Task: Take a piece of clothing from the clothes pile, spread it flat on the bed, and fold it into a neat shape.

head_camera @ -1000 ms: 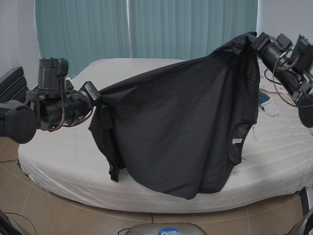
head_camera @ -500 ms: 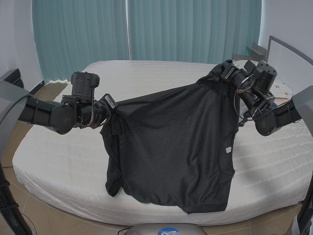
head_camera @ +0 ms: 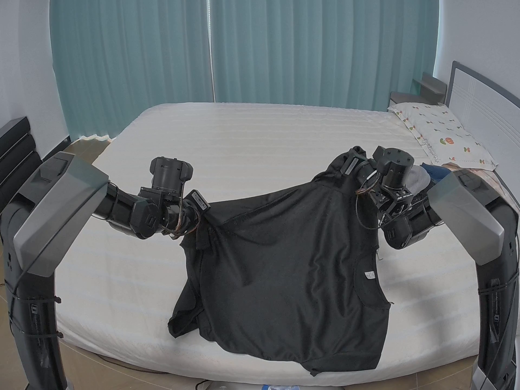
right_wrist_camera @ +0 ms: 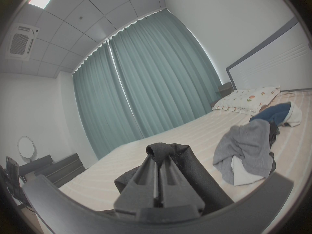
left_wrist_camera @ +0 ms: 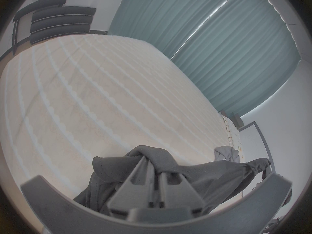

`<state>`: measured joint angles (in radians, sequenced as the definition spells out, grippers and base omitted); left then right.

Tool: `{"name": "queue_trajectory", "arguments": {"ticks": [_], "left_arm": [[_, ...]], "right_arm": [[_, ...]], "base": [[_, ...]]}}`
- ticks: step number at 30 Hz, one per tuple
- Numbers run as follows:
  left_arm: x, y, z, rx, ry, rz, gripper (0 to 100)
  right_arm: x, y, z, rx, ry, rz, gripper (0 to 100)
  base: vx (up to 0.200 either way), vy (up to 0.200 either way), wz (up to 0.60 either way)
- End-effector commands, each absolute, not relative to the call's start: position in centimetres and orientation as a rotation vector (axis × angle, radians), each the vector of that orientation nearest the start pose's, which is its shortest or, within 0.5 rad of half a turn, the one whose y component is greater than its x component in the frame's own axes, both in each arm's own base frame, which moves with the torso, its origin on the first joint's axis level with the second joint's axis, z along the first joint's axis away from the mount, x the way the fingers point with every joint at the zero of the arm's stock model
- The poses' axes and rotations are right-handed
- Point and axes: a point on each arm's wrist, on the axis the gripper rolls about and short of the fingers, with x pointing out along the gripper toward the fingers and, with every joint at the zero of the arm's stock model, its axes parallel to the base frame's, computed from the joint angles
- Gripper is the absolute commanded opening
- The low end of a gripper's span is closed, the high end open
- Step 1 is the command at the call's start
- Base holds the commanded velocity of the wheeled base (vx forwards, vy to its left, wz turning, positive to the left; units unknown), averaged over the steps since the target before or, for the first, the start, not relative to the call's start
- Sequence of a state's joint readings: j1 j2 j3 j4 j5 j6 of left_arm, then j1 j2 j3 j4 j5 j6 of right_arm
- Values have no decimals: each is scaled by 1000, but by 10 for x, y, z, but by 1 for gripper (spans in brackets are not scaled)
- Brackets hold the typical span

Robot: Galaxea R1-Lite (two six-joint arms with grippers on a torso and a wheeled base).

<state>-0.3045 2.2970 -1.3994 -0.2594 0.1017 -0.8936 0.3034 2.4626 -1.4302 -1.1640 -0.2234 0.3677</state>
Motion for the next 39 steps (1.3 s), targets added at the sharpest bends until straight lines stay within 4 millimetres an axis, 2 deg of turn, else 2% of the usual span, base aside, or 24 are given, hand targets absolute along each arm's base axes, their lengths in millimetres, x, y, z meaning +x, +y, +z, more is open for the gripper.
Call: {"name": "queue_trajectory", "arguments": {"ticks": [1, 4, 6, 7, 12, 14, 16, 20, 23, 27, 31, 35, 39], "left_arm": [[441, -136, 40, -728, 714, 131, 100], [442, -138, 30, -720, 732, 137, 100], [442, -139, 28, -714, 736, 146, 100], [441, -138, 27, -704, 739, 162, 100], [441, -128, 36, -704, 730, 187, 100], [441, -125, 40, -704, 729, 193, 100], [437, -119, 50, -695, 752, 198, 100], [434, -117, 54, -657, 790, 171, 100], [438, -121, 53, -618, 793, 133, 100], [445, -128, 38, -608, 808, 129, 100], [447, -144, 21, -584, 835, 117, 100], [448, -157, 9, -570, 851, 100, 100], [451, -166, 0, -559, 854, 95, 100]], "right_arm": [[475, 145, 42, 373, -10, 96, 100], [476, 142, 23, 361, 37, 79, 100], [476, 139, 18, 357, 54, 70, 100], [477, 132, 15, 353, 73, 43, 100], [477, 107, 18, 391, 109, -17, 100], [476, 104, 20, 404, 109, -22, 100], [465, 93, 26, 435, 133, -35, 100], [439, 88, 30, 514, 211, -5, 100], [406, 83, 32, 610, 299, 8, 100], [379, 75, 35, 713, 355, -33, 100], [354, 65, 33, 788, 409, -88, 100], [342, 58, 23, 840, 422, -122, 100], [340, 52, 14, 851, 410, -120, 100]], "base": [[0, 0, 0], [0, 0, 0], [0, 0, 0], [0, 0, 0], [0, 0, 0], [0, 0, 0], [0, 0, 0], [0, 0, 0], [0, 0, 0], [0, 0, 0], [0, 0, 0], [0, 0, 0], [0, 0, 0]]}}
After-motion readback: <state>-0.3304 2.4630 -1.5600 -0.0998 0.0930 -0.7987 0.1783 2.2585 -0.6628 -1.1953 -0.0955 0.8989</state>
